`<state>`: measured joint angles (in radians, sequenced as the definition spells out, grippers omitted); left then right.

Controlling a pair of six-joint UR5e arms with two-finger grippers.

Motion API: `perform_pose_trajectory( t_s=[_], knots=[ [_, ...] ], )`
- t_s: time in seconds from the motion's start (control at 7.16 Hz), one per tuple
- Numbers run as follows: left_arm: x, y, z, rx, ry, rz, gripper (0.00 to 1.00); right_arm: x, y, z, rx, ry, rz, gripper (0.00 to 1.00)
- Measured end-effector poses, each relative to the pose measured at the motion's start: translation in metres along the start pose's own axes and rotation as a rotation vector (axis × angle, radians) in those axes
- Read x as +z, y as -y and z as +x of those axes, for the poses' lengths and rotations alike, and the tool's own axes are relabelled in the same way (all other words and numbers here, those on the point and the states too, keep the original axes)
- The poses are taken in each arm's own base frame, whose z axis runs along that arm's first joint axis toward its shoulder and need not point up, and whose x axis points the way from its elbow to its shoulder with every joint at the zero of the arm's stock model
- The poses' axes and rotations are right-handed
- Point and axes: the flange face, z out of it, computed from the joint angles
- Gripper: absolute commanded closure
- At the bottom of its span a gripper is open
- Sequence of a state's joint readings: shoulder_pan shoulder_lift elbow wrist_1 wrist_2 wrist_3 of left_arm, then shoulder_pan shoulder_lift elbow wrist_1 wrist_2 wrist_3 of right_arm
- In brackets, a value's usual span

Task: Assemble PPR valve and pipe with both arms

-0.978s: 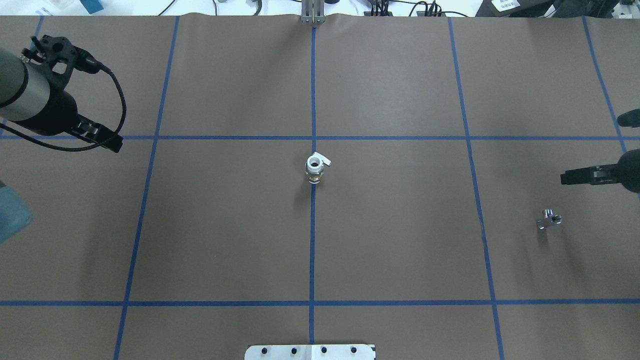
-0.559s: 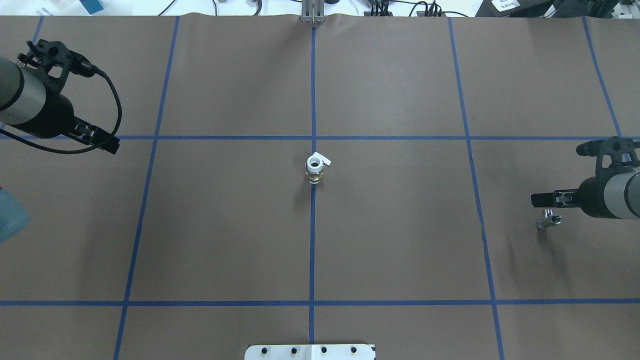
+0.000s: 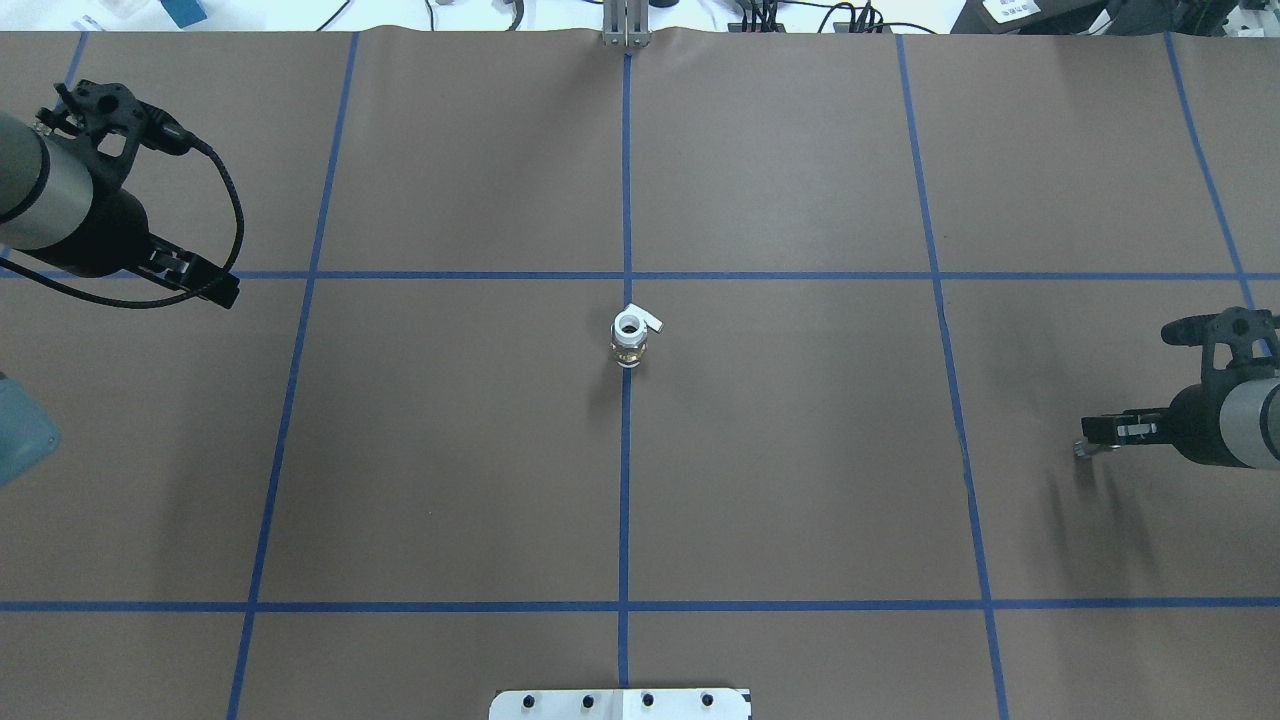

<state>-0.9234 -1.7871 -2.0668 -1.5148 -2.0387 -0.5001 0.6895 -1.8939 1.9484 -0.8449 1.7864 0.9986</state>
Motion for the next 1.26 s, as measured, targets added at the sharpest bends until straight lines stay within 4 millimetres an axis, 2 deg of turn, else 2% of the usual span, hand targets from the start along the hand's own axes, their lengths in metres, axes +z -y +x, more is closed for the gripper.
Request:
perform_pose_trajectory(
  t_s=[0.28, 0.56, 0.7, 0.84, 1.26],
  knots=[
    [0.001, 0.000, -0.001, -0.001, 0.001, -0.002, 0.00, 0.012, -0.006, 0.001, -0.009, -0.011, -0.019, 0.33],
    [0.002, 0.000, -0.001, -0.002, 0.002, -0.003, 0.00, 0.018, -0.009, 0.000, -0.015, -0.015, -0.030, 0.63],
    [0.002, 0.000, -0.001, -0.002, 0.002, -0.003, 0.00, 0.018, -0.010, -0.001, -0.015, -0.013, -0.031, 0.84],
    [0.002, 0.000, -0.001, -0.002, 0.002, -0.003, 0.00, 0.017, -0.009, -0.002, -0.015, -0.010, -0.030, 0.99],
    [0.003, 0.000, -0.001, -0.002, 0.002, -0.004, 0.00, 0.012, -0.004, -0.008, -0.017, 0.004, -0.016, 1.00]
  ],
)
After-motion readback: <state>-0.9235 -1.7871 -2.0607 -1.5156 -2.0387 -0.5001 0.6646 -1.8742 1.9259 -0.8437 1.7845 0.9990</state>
